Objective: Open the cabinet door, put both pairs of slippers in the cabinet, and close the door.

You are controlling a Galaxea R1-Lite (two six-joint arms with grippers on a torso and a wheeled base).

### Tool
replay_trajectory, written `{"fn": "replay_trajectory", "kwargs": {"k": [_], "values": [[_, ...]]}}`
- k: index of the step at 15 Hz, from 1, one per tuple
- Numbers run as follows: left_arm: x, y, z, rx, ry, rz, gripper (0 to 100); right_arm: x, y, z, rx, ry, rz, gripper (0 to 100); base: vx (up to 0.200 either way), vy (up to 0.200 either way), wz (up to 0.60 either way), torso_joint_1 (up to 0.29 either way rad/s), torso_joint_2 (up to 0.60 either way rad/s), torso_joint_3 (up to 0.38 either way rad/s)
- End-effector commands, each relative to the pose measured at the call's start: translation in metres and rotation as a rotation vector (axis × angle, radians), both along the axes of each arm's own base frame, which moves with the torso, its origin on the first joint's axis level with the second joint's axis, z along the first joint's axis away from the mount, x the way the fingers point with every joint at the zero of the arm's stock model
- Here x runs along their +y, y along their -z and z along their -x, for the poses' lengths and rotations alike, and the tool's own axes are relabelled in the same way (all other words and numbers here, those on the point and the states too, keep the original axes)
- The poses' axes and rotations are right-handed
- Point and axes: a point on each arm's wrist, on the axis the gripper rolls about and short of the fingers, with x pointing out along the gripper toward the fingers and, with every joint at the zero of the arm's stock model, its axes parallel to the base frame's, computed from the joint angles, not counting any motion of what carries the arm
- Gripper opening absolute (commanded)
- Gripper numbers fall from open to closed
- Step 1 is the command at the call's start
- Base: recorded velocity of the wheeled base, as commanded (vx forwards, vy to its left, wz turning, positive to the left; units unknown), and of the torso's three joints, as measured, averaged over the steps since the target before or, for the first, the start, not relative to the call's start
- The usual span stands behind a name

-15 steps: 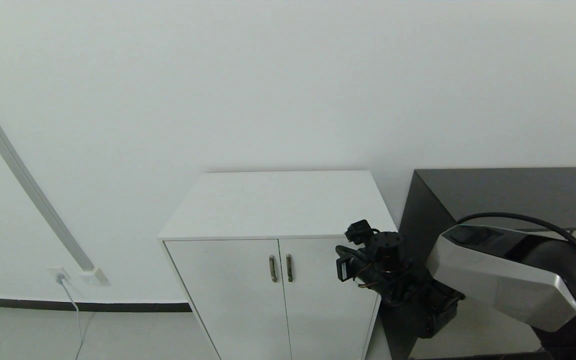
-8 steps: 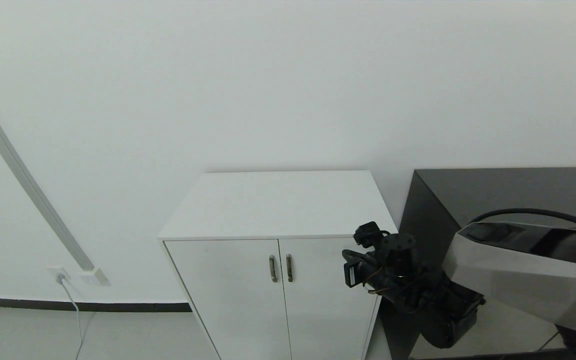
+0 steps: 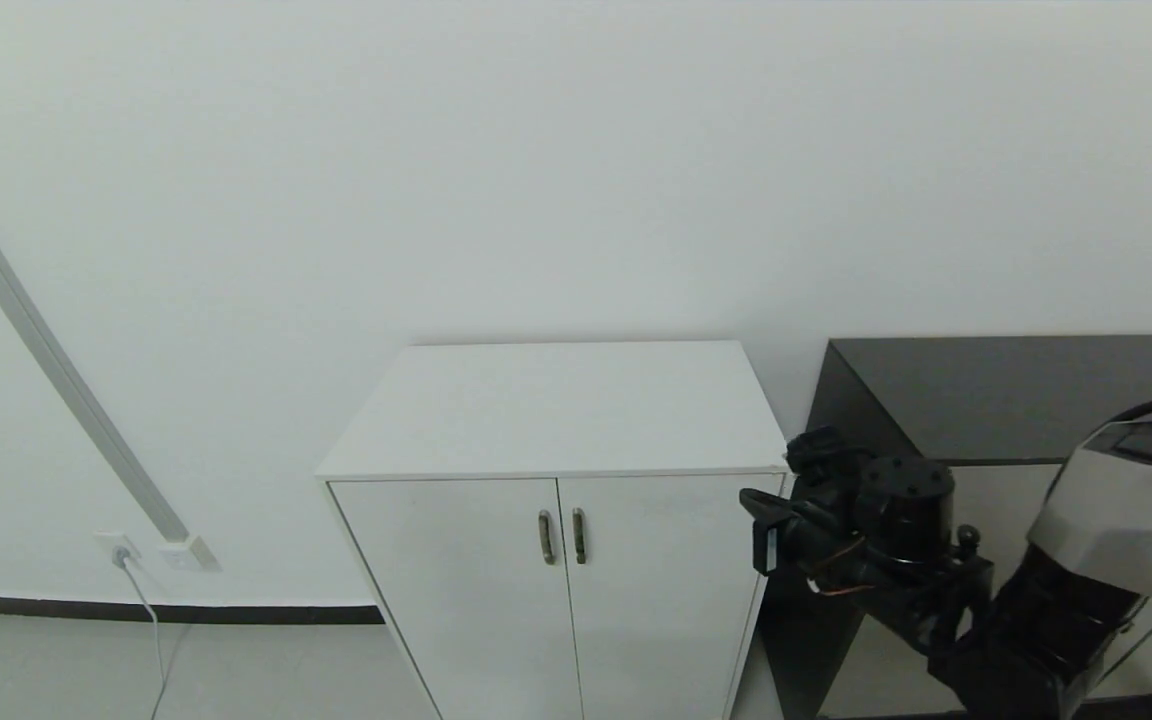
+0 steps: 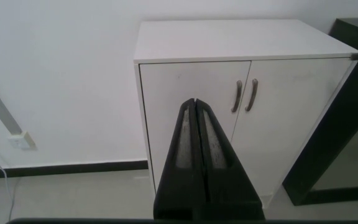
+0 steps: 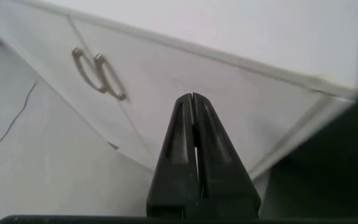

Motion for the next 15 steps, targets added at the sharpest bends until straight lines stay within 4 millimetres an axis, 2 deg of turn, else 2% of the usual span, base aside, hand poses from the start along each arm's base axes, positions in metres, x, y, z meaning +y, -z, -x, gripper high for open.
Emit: {"fn": "replay_trajectory", "kwargs": {"k": [1, 3, 5, 9, 12, 14, 15], "values": [[0.0, 0.0, 0.0, 0.0, -0.001, 0.001, 0, -0.042, -0.033, 0.02, -0.048, 0.089, -0.026, 0, 0.0, 0.0, 0.0, 0.0, 0.0, 0.0], [0.0, 0.0, 0.0, 0.001, 0.0, 0.001, 0, -0.07, -0.043, 0.034, -0.055, 0.157, -0.024, 0, 0.0, 0.0, 0.0, 0.0, 0.0, 0.0], [0.0, 0.0, 0.0, 0.001, -0.001, 0.001, 0, -0.102, -0.052, 0.059, -0.063, 0.243, -0.022, 0, 0.0, 0.0, 0.0, 0.0, 0.0, 0.0], [0.0, 0.0, 0.0, 0.001, -0.001, 0.002, 0, -0.143, -0.062, 0.095, -0.074, 0.424, -0.012, 0, 0.0, 0.0, 0.0, 0.0, 0.0, 0.0], [0.0, 0.0, 0.0, 0.001, -0.001, 0.001, 0, -0.16, -0.067, 0.129, -0.064, 0.503, 0.011, 0, 0.0, 0.0, 0.0, 0.0, 0.0, 0.0], [0.0, 0.0, 0.0, 0.001, -0.001, 0.001, 0, -0.164, -0.072, 0.145, -0.065, 0.521, 0.025, 0, 0.0, 0.0, 0.0, 0.0, 0.0, 0.0], [0.0, 0.0, 0.0, 0.001, -0.001, 0.001, 0, -0.166, -0.077, 0.16, -0.056, 0.523, 0.029, 0, 0.0, 0.0, 0.0, 0.0, 0.0, 0.0]]}}
